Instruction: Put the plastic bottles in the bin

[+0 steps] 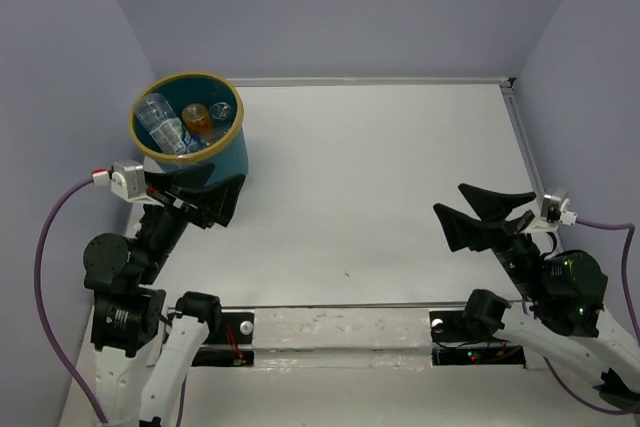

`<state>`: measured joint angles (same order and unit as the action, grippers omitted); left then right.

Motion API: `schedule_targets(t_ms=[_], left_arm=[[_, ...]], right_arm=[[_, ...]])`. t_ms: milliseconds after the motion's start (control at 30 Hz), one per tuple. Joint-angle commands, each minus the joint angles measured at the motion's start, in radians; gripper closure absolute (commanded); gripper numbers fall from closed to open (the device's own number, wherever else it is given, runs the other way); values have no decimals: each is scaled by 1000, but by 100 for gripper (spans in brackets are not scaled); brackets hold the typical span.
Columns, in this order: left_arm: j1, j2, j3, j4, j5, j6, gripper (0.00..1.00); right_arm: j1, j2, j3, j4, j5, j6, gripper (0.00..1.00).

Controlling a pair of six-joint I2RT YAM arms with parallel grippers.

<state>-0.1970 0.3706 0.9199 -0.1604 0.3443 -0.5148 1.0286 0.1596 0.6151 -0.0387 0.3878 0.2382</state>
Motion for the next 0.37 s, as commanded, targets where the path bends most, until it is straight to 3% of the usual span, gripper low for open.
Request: schedule_targets(t_ms=[0,333], left_arm=[[-7,19,-53,32,76,-5,1],[-7,19,-73,44,76,32,1]], right_arm=[[1,-35,-31,-165,69,56,0],[1,106,43,-110,102,13,0]])
